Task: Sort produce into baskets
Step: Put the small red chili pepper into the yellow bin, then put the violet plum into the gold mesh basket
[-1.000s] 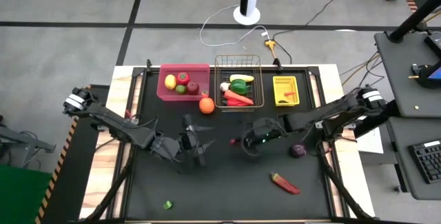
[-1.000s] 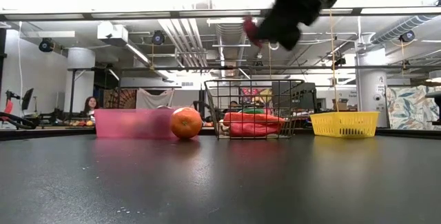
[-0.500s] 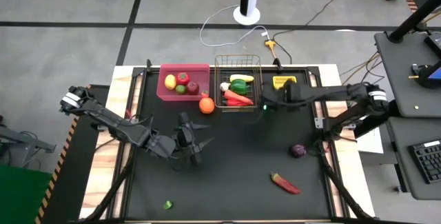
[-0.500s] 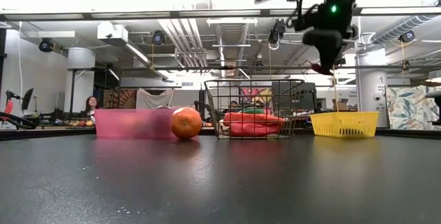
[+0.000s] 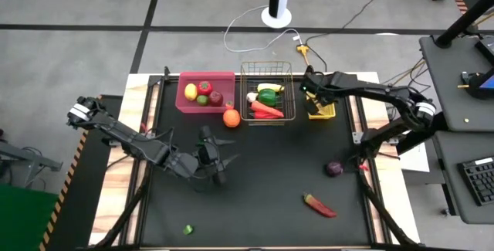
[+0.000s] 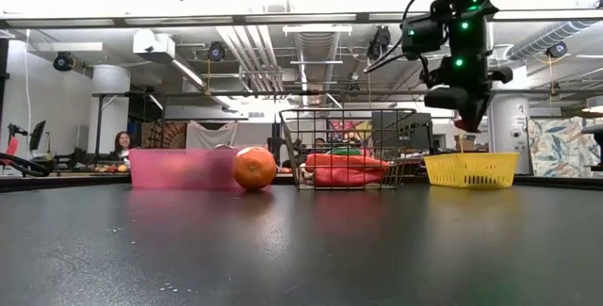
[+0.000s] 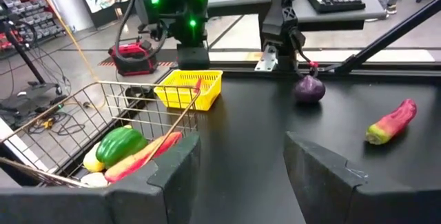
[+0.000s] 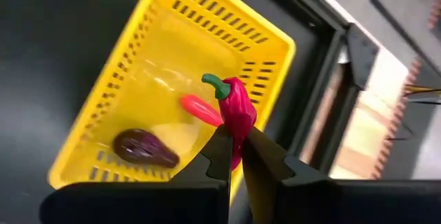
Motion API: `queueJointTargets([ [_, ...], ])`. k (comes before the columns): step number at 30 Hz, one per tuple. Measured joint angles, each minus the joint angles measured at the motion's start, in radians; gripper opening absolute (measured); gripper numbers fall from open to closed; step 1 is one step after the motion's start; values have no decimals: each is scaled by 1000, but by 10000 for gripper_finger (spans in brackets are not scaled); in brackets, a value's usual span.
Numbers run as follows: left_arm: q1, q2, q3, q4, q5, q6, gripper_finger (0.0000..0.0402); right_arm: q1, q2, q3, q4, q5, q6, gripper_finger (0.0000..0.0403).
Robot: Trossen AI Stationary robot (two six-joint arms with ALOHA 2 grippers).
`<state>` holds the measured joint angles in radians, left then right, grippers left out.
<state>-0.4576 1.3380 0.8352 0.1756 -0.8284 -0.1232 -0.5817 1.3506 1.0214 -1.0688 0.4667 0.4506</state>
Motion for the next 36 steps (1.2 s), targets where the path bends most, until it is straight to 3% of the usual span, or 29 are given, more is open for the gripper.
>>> queueJointTargets([
  [19,0,0,0,-37,0,-25,189,-10,0,-9,58,-31,-26,117],
  [24,0,0,0,-66,3,-46,189,-10,-12,21,47,-119,-45,130],
  [36,0,0,0,-268,192,-218,189,146,-92,99,45,-298,-24,147],
])
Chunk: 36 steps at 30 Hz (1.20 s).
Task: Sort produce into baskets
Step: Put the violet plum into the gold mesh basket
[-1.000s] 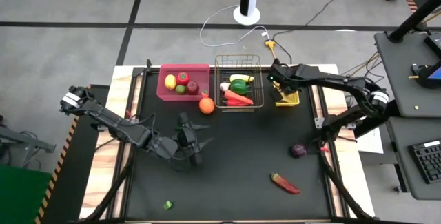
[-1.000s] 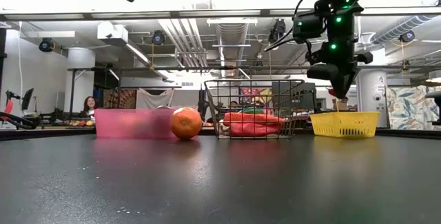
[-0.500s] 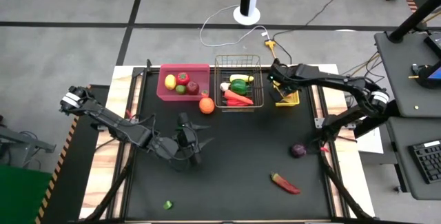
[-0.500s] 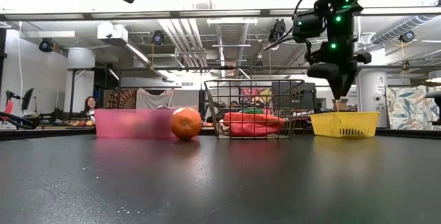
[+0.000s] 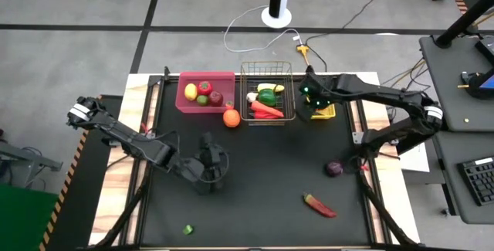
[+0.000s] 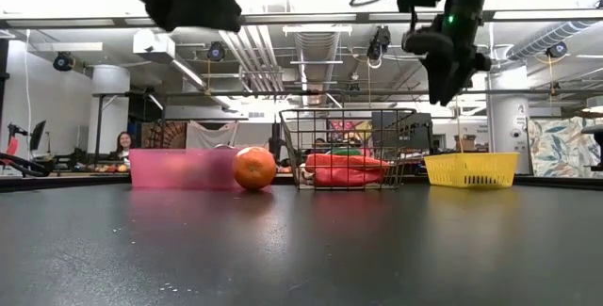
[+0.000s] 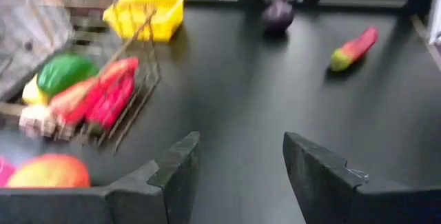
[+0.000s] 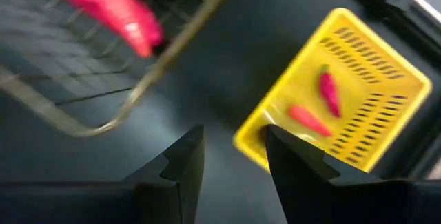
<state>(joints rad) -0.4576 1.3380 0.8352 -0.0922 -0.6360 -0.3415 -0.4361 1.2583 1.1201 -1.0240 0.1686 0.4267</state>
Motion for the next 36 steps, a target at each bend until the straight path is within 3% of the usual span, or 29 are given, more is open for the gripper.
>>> queueJointTargets([
  [8,0,0,0,-196,2,-190,189,160,-7,20,-95,-16,89,166],
  [14,0,0,0,-223,2,-218,189,290,-7,20,-177,-23,174,200],
  [27,0,0,0,-223,2,-218,189,439,-7,16,-336,-50,384,357],
  [36,0,0,0,-223,2,-218,189,525,-7,-68,-364,-172,529,370],
])
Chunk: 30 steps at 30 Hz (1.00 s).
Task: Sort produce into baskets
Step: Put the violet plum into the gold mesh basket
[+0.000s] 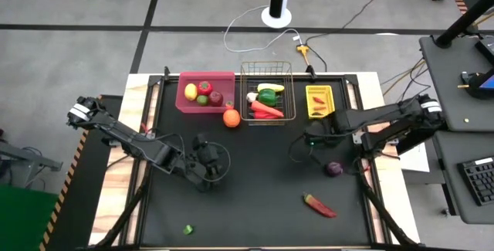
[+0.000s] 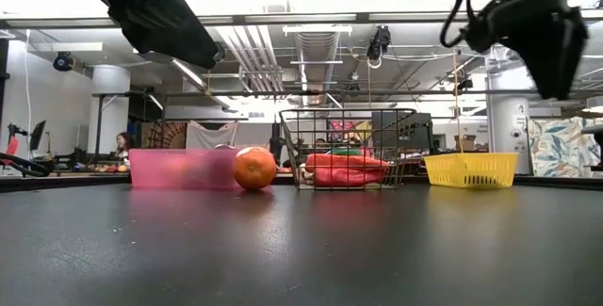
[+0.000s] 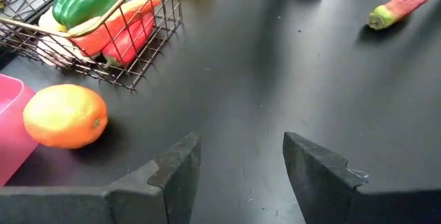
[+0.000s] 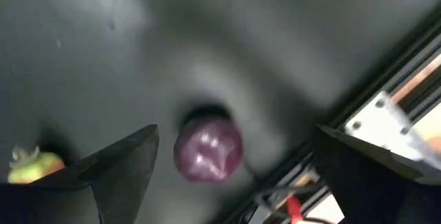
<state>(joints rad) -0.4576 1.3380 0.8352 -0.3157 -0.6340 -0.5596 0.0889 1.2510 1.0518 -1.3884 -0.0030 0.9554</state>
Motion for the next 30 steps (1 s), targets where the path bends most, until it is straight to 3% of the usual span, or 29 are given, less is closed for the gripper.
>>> queueJointTargets([
  [8,0,0,0,0,0,7,189,134,0,-111,27,-98,152,370],
  [15,0,1,0,0,-1,26,189,210,0,-195,150,-147,244,370],
  [30,0,2,0,0,-1,26,189,230,1,-336,312,-180,280,370],
])
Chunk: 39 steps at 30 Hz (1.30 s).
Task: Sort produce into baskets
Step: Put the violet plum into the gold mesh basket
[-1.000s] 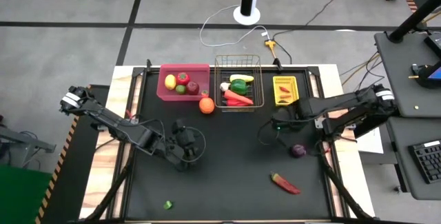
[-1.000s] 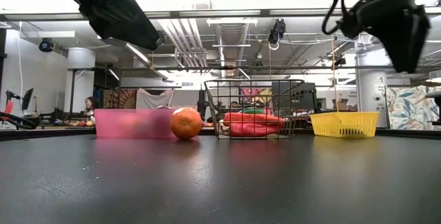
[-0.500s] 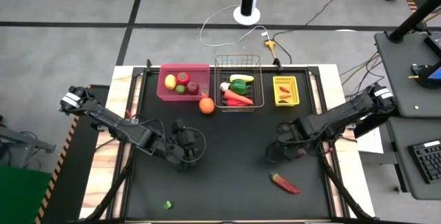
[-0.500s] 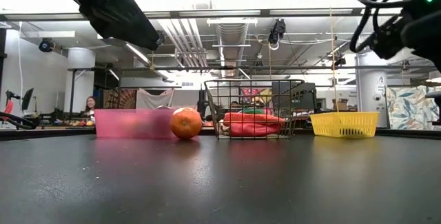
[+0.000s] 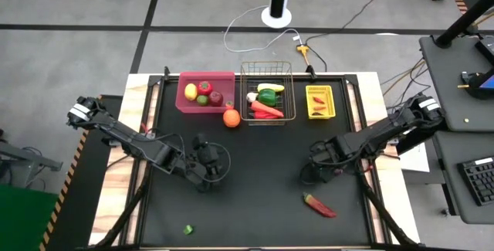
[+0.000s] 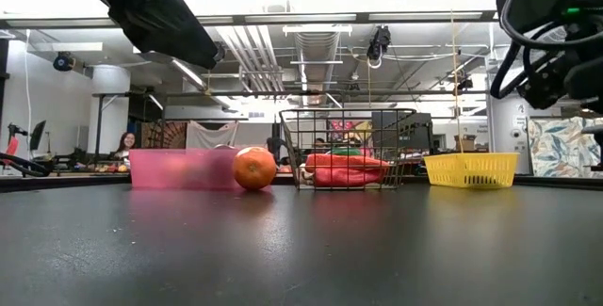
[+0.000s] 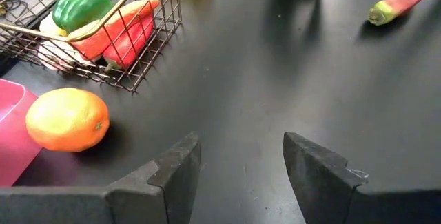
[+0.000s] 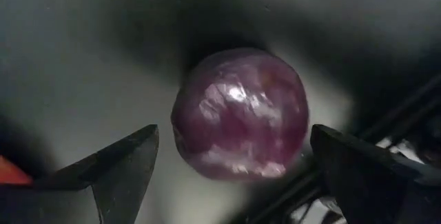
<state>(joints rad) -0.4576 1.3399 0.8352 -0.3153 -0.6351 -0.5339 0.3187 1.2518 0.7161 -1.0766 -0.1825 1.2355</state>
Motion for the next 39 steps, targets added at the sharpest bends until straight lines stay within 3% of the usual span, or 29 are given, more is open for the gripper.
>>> queueJointTargets([
  [7,0,0,0,1,-1,0,189,0,0,-36,65,26,4,359],
  [18,0,0,0,11,-1,-1,189,0,0,-36,69,33,4,285],
  [31,0,0,0,17,-1,-1,189,0,0,-32,72,41,0,286],
  [39,0,0,0,38,-1,11,189,0,-25,49,148,146,-59,289],
])
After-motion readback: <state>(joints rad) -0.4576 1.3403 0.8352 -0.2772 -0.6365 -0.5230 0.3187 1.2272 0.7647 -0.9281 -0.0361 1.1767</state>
